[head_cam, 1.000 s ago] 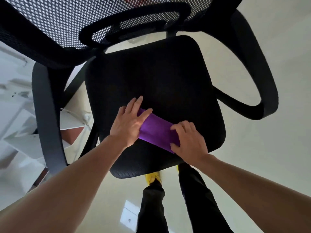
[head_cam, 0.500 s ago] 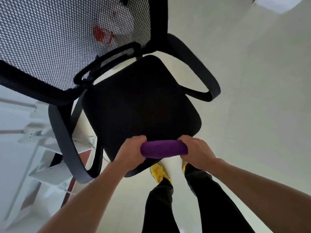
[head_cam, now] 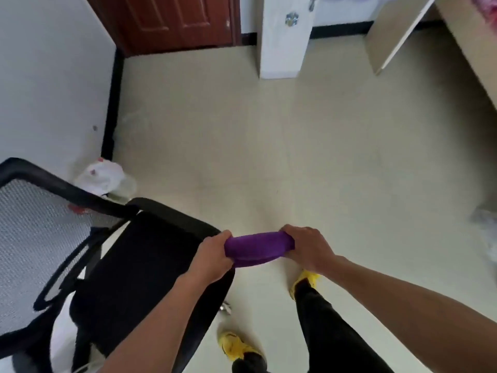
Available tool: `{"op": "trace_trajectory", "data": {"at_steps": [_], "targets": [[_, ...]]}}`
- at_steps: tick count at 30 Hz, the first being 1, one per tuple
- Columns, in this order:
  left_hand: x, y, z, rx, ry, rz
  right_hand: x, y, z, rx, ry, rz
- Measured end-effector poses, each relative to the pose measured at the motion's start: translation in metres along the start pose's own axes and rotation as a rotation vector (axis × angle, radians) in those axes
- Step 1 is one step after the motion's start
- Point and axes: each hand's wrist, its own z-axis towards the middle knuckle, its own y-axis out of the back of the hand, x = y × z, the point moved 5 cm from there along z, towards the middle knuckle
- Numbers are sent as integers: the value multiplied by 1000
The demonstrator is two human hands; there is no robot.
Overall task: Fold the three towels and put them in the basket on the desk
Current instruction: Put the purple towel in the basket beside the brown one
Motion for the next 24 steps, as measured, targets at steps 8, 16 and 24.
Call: {"op": "trace_trajectory", "data": {"at_steps": [8,16,24], "targets": [[-182,20,116,48,-62,-48,-111,193,53,-12,-149,180],[-329,99,244,154,-186,-81,-162,374,150,-224,-170,482],[-442,190,402,287,-230,-197,-167,536,289,-356,-127,565]]}}
